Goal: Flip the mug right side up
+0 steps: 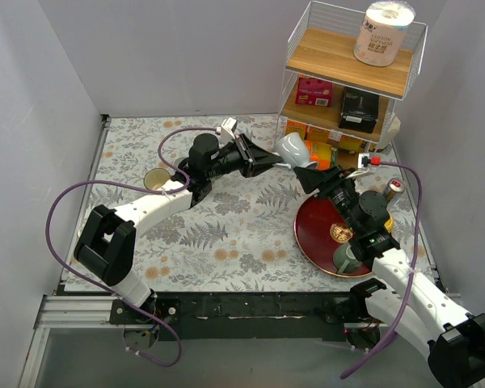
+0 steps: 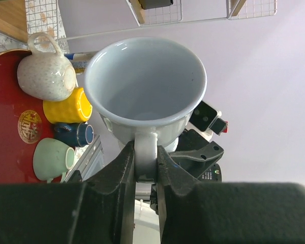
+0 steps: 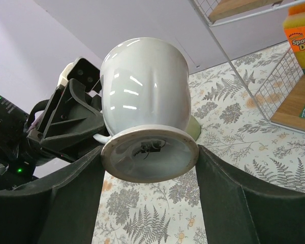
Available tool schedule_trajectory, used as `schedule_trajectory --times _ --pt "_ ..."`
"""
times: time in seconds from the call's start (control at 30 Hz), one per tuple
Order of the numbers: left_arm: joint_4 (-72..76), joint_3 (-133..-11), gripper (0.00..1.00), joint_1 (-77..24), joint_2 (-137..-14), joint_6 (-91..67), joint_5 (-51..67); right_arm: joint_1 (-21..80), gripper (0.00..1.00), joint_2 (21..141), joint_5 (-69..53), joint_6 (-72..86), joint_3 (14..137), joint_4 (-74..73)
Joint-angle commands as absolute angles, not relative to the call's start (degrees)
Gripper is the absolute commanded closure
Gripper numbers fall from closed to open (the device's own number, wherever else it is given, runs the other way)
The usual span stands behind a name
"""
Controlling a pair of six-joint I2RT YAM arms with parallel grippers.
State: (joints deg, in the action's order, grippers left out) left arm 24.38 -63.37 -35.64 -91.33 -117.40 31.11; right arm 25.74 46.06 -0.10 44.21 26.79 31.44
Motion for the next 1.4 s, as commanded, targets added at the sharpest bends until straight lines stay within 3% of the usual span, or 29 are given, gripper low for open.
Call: schedule_trajectory --times 0.0,0.03,0.07,0.1,0.17,0.27,0.43,0.73,0.93,1.37 --pt "25.06 -65.21 1.00 -37.71 -89.47 -144.52 31.73 26.98 0.68 44.30 -2.64 46.50 29.97 32.44" --pt "23.31 -65.82 1.00 -37.71 -89.21 -143.01 31.64 26.98 0.56 43.95 -1.59 46.58 30.14 31.30" --pt "22.07 -66.18 1.00 -37.71 -88.95 -141.17 31.03 26.98 0.37 43.68 -1.06 46.32 30.23 29.72" --pt "20.67 -66.53 1.00 -37.71 -88.60 -137.41 30.59 26.98 0.28 42.90 -0.45 46.23 30.50 28.40" --pt "15.92 -67.58 1.00 -37.53 -87.90 -132.65 29.36 26.98 0.14 42.10 2.45 45.62 31.28 23.76" --pt "7.14 -70.38 1.00 -37.09 -86.23 -120.79 24.97 26.98 0.05 40.17 6.23 44.39 33.03 15.26" --pt "-5.00 -72.16 1.00 -37.09 -83.41 -100.77 12.32 26.90 0.02 37.45 12.47 43.24 37.00 -1.46" --pt "-2.65 -65.13 1.00 -37.09 -82.79 -80.79 -2.54 26.98 0.02 40.78 15.82 43.07 48.85 -23.53" --pt "-2.11 -71.00 1.00 -37.09 -87.36 -70.67 -10.10 26.98 0.02 42.63 14.16 44.30 50.80 -27.42" --pt "9.84 -71.37 1.00 -37.09 -100.37 -57.41 -18.45 26.89 0.01 47.98 9.41 45.53 54.31 -31.55"
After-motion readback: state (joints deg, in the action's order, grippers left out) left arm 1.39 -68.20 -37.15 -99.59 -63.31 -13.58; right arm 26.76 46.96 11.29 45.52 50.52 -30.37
